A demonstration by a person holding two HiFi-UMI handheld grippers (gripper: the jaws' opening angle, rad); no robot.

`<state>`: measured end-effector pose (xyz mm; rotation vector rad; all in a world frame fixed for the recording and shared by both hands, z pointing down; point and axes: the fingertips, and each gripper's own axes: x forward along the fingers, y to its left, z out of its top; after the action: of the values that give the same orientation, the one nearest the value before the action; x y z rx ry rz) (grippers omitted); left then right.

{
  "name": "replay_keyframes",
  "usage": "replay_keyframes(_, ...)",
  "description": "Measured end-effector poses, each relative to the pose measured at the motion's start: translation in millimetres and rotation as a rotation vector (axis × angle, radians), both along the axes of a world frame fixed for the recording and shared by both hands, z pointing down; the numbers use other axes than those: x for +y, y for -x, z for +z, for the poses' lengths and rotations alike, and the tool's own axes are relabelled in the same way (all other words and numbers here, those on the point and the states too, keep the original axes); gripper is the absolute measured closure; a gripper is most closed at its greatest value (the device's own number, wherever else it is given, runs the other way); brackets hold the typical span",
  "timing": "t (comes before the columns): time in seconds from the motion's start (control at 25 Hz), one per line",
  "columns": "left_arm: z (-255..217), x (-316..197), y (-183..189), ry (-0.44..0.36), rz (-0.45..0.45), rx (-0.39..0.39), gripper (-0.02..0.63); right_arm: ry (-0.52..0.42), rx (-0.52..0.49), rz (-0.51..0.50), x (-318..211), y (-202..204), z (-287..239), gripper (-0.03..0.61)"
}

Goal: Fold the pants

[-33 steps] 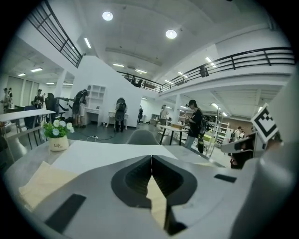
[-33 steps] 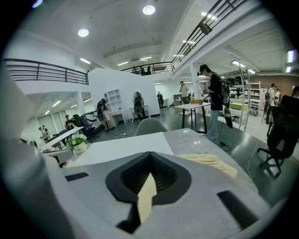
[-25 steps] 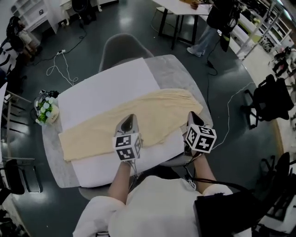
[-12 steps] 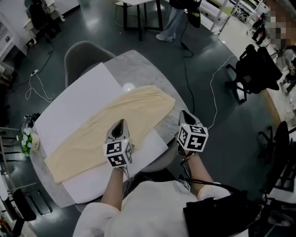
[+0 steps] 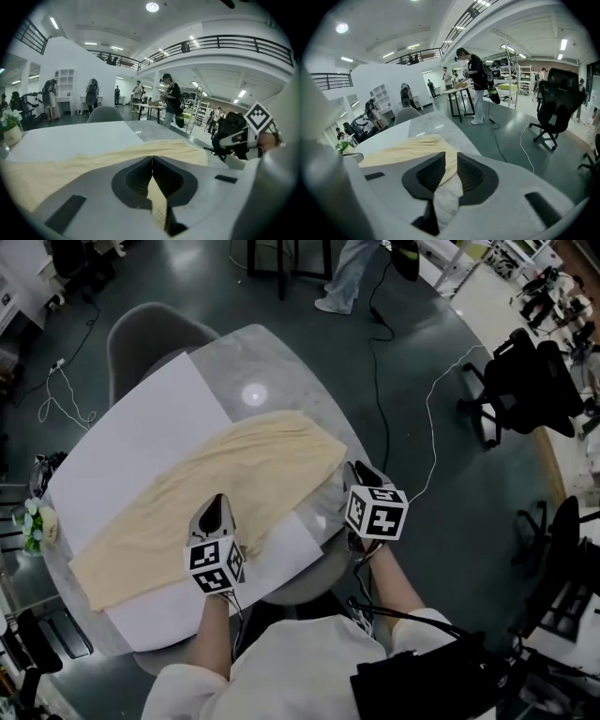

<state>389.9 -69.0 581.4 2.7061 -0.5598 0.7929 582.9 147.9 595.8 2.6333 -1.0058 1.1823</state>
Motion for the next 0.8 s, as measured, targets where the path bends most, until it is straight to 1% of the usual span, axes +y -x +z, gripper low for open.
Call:
replay_keyframes(0.28, 20.6, -16.3, -11.0, 0.001, -0.047, -0.020, 0.604, 0.022, -0.032, -0.030, -12.1, -26.9, 31.2, 0.504)
replay_keyframes(0.52, 35.2, -38.2, -9.8, -0.003, -0.117, -0.040, 0.604, 0.037, -0.060, -0.054, -21.9, -39.7, 55.2, 0.480)
replay_keyframes(0.72, 43.0, -50.6, -9.6, -0.010, -0.141, -0.057, 0.604, 0.052, -0.083, -0.069, -29.5, -47.2, 72.4, 0.454)
replay_keyframes(0.8, 48.3, -54.5, -8.5, -0.012, -0.148, -0.067, 0.604, 0.050, -0.093, -0.072, -32.5, -49.8, 78.9, 0.434)
